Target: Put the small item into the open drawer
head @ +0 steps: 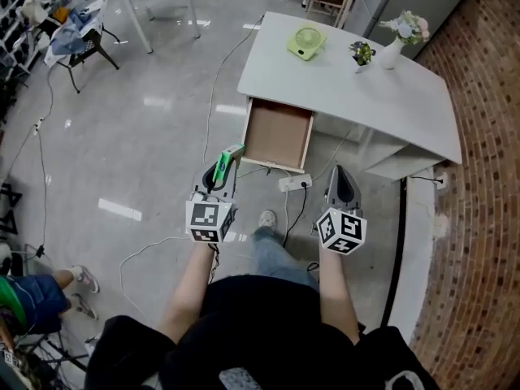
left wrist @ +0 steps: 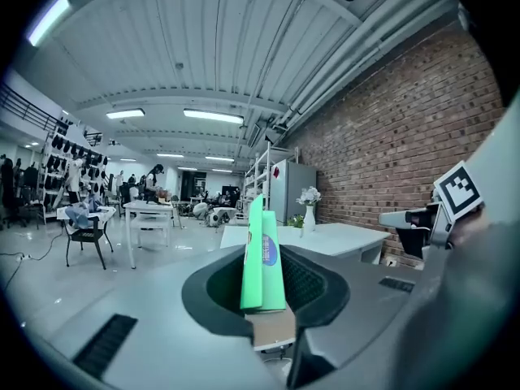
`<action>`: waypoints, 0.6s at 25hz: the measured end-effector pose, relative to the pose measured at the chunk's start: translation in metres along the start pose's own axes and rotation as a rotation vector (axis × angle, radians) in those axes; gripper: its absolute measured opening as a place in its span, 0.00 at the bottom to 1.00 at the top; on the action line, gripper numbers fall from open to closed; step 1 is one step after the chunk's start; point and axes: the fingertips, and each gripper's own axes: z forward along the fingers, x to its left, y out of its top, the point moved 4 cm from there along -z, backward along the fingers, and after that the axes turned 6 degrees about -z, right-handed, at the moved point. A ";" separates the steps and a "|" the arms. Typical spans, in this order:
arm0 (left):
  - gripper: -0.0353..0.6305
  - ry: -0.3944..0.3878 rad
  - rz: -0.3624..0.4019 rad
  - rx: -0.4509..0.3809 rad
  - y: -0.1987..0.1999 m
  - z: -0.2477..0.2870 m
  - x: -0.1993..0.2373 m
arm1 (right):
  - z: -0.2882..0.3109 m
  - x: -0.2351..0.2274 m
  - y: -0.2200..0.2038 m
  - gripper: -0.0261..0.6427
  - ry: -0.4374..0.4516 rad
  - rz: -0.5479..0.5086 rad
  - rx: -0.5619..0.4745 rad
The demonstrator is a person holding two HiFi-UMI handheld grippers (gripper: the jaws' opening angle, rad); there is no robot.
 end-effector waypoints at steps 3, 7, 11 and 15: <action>0.19 0.006 0.004 0.012 0.013 0.050 0.007 | 0.055 -0.010 0.011 0.04 0.034 -0.009 0.014; 0.19 0.028 0.016 0.020 0.024 0.100 0.017 | 0.119 -0.014 0.016 0.04 0.095 -0.022 0.037; 0.19 0.034 0.015 0.032 0.026 0.124 0.022 | 0.151 -0.011 0.017 0.04 0.130 -0.031 0.052; 0.19 0.018 0.019 0.038 0.028 0.141 0.024 | 0.171 -0.009 0.017 0.04 0.136 -0.037 0.063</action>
